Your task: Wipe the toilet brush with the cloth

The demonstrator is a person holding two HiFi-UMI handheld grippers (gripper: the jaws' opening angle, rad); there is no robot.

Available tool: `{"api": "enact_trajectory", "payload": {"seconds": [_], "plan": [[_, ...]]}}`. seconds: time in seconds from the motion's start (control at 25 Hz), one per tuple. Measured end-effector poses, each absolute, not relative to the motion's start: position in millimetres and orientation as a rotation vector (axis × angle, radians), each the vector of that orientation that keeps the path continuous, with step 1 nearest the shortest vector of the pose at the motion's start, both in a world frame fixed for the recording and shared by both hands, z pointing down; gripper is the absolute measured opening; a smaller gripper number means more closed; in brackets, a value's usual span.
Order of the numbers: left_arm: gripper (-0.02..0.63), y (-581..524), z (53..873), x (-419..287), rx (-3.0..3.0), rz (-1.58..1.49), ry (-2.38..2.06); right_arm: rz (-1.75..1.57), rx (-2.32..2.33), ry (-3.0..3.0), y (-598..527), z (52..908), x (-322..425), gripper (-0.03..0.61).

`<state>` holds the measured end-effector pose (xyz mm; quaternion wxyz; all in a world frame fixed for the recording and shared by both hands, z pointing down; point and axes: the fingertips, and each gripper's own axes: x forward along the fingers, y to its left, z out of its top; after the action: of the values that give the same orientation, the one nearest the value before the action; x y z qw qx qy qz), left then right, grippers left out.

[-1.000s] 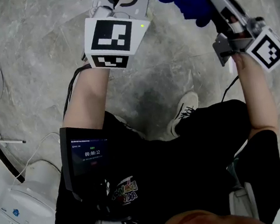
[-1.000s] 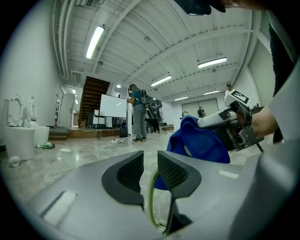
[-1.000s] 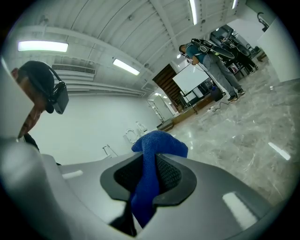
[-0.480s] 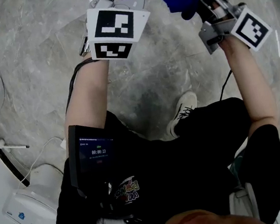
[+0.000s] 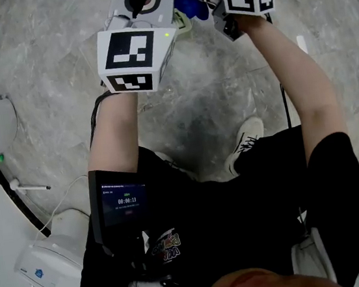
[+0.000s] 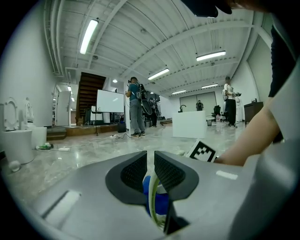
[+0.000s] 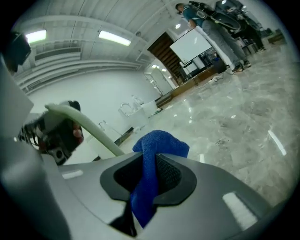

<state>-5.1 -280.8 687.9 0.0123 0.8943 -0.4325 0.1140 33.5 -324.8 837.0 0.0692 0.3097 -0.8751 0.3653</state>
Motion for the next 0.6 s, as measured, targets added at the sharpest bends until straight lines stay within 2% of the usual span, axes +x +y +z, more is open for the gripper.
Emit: {"api": "enact_trajectory", "payload": {"seconds": [0.28,0.6], "plan": [[0.051,-257.2,714.5,-6.6,2.762,0.423,-1.291,0.738,0.717,-2.422,-326.0,921.9,11.2,0.072],[0.052,-251.2,727.6,-9.4,2.695,0.41,-1.272,0.725,0.738,-2.329,-327.5,965.4,9.5,0.072]]}}
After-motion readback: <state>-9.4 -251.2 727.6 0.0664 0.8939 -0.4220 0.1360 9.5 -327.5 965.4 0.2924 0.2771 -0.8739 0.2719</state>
